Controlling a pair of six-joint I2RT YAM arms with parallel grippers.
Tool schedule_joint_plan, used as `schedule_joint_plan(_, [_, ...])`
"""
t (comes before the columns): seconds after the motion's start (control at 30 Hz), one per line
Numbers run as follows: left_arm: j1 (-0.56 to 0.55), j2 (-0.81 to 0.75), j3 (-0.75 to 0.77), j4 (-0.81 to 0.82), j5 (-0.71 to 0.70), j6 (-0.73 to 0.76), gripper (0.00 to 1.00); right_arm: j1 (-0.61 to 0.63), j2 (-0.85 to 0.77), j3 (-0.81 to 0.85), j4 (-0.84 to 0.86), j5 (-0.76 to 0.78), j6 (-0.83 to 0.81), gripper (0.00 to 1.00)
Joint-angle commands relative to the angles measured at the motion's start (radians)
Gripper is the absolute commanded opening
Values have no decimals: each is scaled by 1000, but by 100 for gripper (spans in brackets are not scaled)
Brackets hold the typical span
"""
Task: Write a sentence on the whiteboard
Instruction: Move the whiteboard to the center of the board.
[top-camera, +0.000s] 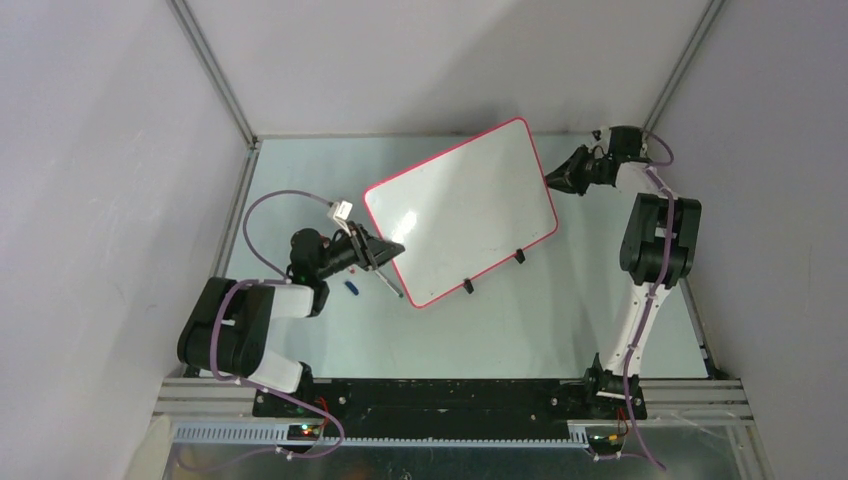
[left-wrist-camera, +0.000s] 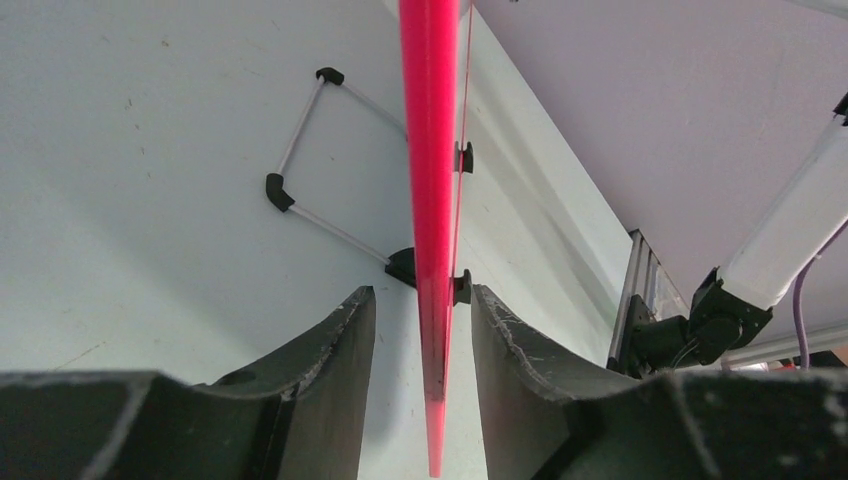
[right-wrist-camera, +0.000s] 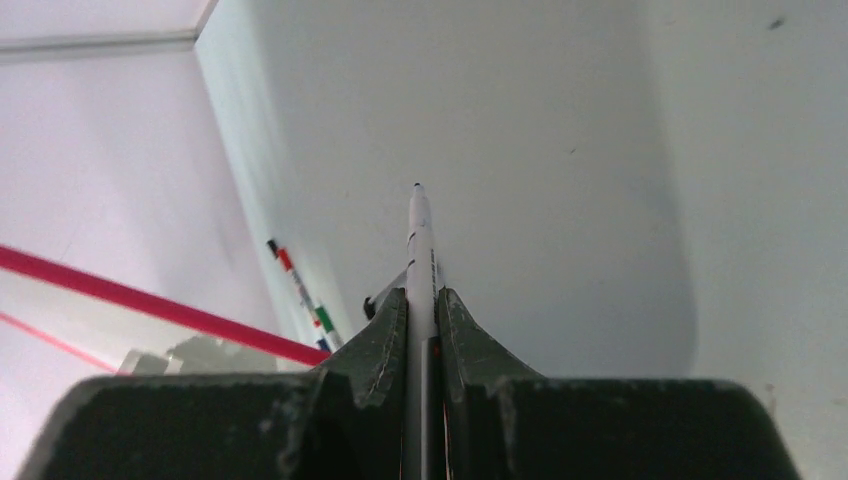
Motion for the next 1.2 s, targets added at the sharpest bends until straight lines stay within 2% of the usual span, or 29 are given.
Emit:
schedule_joint_plan(0.0, [-7,-9,55,-29,-18,45,40,0,-58,-106,91,-200,51,0])
schedule_joint_plan(0.13, [-6,5,65,-30,-2,50,28,-24,-124,-264,188,-256,86,0])
schedule_joint_plan(0.3, [-6,20,67,-19,24,41,20,-37,-223,-369,195,-270,64,0])
schedule_joint_plan(0.53, [-29,29,44,38,48,13,16,-56,-351,-490,193,-245,43,0])
schedule_joint_plan(0.8, [-91,-16,43,-78,12,87,17,-81,-459,-577,207,-224,54,0])
schedule_joint_plan(0.87, [-93,-26,40,-90,1,94,22,-89,-486,-590,202,-187,57,0])
schedule_joint_plan(0.97, [-94,-32,39,-104,-20,102,37,-115,-525,-592,190,-93,70,0])
schedule_joint_plan(1.03, [-93,-47,36,-107,-33,109,44,-144,-535,-592,221,-24,120,0])
schedule_joint_plan(1.07, [-93,-56,27,-111,-54,113,51,-154,-540,-591,227,0,143,0])
schedule_joint_plan(1.17, [-80,-128,-6,-118,-94,135,63,-175,-592,-588,245,79,183,0])
